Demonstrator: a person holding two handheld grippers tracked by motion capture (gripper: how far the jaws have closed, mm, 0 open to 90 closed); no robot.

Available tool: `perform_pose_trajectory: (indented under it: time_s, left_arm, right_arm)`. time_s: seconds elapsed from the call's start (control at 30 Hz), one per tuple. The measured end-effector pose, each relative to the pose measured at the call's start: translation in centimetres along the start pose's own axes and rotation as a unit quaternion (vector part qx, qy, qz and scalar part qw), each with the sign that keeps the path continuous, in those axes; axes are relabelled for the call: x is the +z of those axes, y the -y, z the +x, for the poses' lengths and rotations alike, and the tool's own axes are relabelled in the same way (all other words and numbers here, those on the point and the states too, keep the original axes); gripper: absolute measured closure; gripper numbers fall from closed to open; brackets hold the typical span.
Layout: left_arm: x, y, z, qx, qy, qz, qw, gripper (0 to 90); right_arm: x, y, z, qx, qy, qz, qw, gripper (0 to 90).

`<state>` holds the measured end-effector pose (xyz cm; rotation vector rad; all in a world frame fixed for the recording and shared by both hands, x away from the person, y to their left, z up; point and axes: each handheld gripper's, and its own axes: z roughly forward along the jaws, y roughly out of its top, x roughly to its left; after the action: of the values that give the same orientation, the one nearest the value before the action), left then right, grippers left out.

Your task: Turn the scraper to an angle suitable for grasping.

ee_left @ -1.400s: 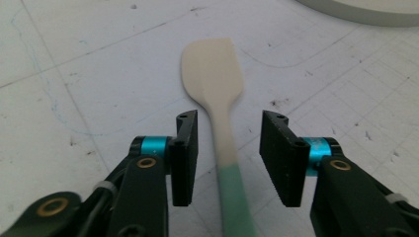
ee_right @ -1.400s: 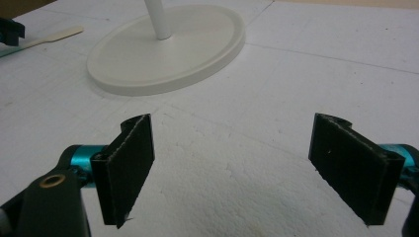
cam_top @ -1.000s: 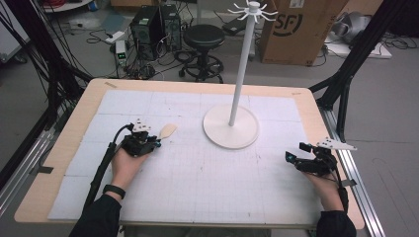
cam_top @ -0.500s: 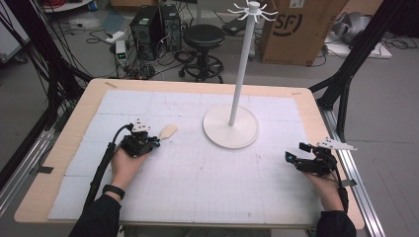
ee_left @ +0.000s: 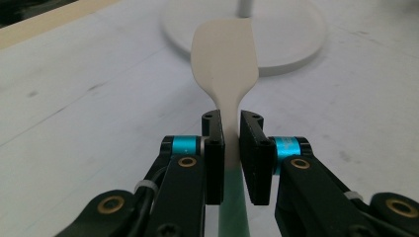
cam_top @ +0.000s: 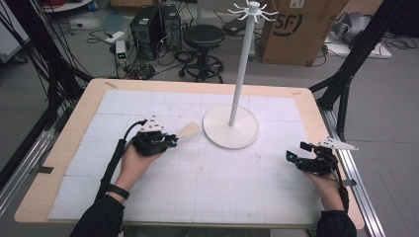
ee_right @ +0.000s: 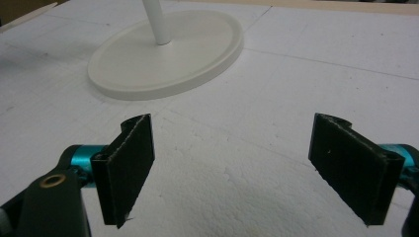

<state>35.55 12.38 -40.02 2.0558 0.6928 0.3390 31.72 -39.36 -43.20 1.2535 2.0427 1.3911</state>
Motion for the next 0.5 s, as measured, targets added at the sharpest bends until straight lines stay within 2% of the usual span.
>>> perform_pose_trajectory:
  time_s: [0.1, 0.2, 0.27, 0.4, 0.5]
  left_arm:
    - [1.5, -1.3, -1.7, 0.014, 0.049, 0.000, 0.9987, 80.9]
    - [3.1, -2.7, -3.6, 0.038, 0.080, 0.013, 0.9960, 80.9]
    - [4.3, -3.5, -4.7, 0.048, 0.105, 0.017, 0.9932, 80.9]
    - [7.1, -4.7, -6.8, 0.083, 0.130, 0.041, 0.9873, 80.9]
    - [9.4, -5.3, -8.1, 0.093, 0.152, 0.055, 0.9825, 80.9]
  right_arm:
    - [-0.2, -0.1, -0.1, 0.001, 0.003, -0.003, 1.0000, 17.2]
    - [-0.3, -0.1, -0.1, 0.003, 0.004, -0.004, 1.0000, 17.2]
    - [-0.4, -0.1, -0.1, 0.006, 0.005, -0.004, 1.0000, 17.2]
    - [-0.5, -0.2, -0.2, 0.002, 0.009, -0.010, 0.9999, 17.3]
    - [-0.7, -0.3, -0.3, 0.004, 0.011, -0.013, 0.9998, 17.3]
